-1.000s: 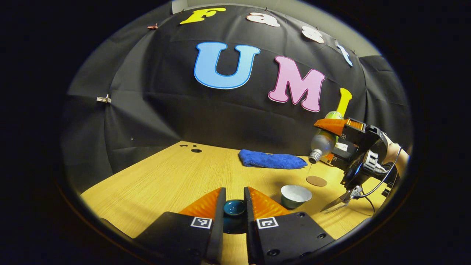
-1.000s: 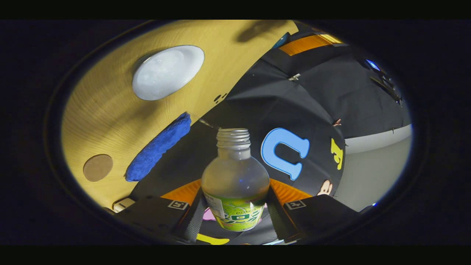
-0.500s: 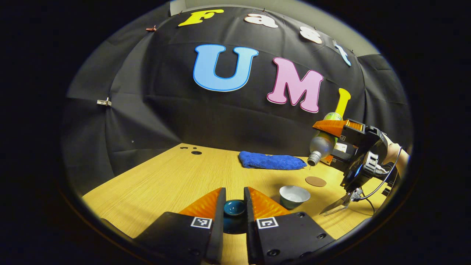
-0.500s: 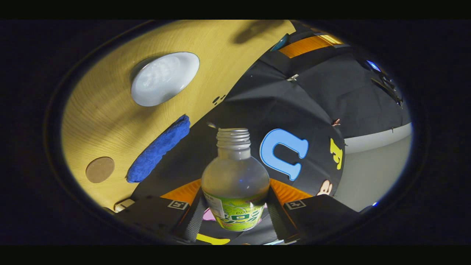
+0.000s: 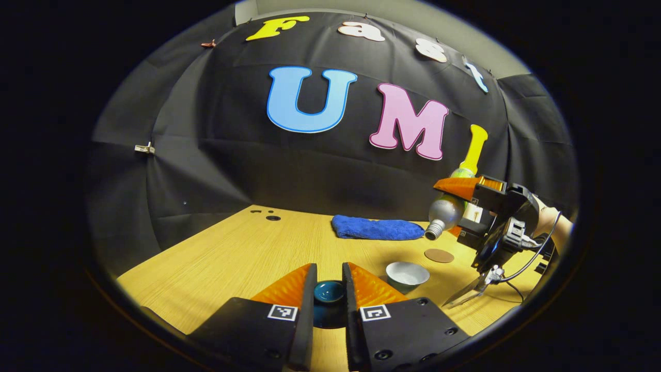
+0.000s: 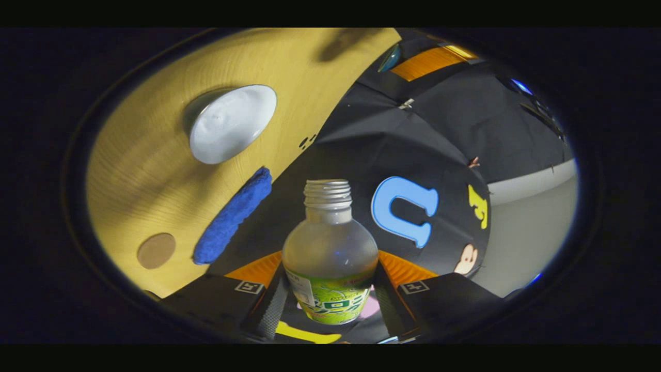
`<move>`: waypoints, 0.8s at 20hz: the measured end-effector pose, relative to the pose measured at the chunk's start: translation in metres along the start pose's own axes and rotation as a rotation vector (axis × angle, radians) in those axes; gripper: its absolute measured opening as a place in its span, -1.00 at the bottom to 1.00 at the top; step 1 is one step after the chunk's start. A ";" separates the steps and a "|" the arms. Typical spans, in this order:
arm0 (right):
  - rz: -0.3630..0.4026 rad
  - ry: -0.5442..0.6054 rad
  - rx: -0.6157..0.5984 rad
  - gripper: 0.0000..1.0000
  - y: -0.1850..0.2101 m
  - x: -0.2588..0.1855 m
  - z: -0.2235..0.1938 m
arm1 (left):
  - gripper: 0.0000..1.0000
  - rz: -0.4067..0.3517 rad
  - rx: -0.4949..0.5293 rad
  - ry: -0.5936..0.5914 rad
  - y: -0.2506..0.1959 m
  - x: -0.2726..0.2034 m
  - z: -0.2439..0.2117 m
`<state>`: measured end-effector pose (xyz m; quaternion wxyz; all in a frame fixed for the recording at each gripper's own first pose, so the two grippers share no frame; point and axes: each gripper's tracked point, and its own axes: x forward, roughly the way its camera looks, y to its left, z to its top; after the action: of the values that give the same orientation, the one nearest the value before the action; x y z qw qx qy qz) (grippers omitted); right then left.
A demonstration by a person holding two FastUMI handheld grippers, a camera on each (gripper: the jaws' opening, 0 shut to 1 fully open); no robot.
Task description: Open the teacup lid with one hand, grasp the water bottle and pour water into the teacup with the other hand; after pouring, place the water bottle on the coaster and then close the teacup lid.
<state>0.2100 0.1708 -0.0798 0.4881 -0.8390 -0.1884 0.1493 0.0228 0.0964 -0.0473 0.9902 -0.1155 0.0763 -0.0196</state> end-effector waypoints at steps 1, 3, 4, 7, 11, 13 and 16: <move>0.015 0.009 0.082 0.60 0.005 -0.002 0.000 | -0.41 0.003 0.006 -0.006 0.000 -0.002 0.002; 0.043 0.022 0.252 0.60 0.007 -0.004 0.001 | -0.40 0.006 0.014 -0.015 0.000 -0.004 0.005; 0.054 0.030 0.341 0.60 0.008 -0.006 0.000 | -0.36 0.008 0.017 -0.018 0.000 -0.005 0.007; 0.098 0.068 0.637 0.60 0.013 -0.010 -0.009 | -0.36 0.001 0.015 -0.023 -0.004 -0.005 0.008; 0.173 0.119 1.158 0.60 0.028 -0.024 -0.014 | -0.41 -0.020 0.015 -0.020 -0.018 -0.002 0.009; 0.173 0.150 1.363 0.60 0.030 -0.026 -0.030 | -0.41 -0.030 0.010 -0.023 -0.025 0.001 0.010; 0.150 0.186 1.634 0.60 0.035 -0.027 -0.052 | -0.41 -0.048 0.008 -0.020 -0.033 0.005 0.009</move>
<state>0.2146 0.1027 -0.0837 0.9468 -0.2390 0.0773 0.2012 0.0283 0.0660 -0.0318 0.9906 -0.1136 0.0636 -0.0423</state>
